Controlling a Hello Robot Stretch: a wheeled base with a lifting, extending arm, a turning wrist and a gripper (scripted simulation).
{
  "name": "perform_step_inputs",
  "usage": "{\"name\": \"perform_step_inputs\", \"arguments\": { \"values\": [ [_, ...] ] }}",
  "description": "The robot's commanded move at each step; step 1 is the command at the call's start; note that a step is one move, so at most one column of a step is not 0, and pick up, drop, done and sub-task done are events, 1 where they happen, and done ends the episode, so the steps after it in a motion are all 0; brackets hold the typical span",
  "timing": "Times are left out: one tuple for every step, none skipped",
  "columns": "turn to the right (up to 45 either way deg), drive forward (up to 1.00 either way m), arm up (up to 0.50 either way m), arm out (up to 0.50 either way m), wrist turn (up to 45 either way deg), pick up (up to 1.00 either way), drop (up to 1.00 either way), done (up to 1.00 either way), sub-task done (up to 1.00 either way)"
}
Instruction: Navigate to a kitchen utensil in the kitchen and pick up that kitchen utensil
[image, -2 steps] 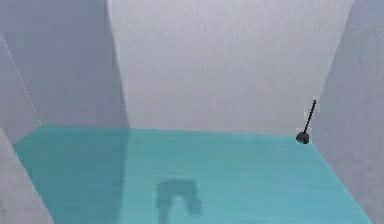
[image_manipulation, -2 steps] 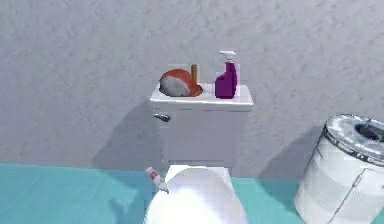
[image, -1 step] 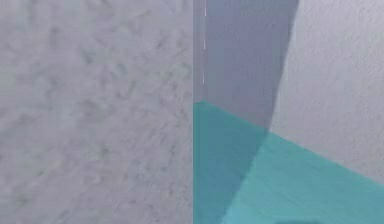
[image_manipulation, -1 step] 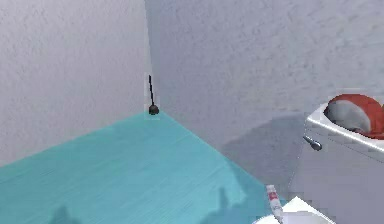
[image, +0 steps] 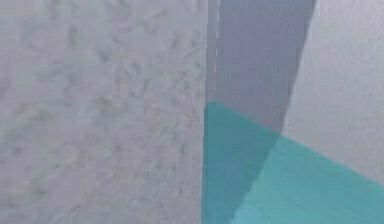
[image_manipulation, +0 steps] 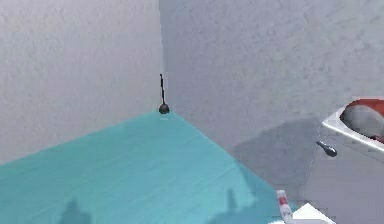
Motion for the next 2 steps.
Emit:
{"name": "perform_step_inputs", "arguments": {
  "values": [
    [0.0, 0.05, 0.0, 0.0, 0.0, 0.0, 0.0, 0.0, 0.0],
    [39.0, 0.0, 0.0, 0.0, 0.0, 0.0, 0.0, 0.0, 0.0]
  ]
}}
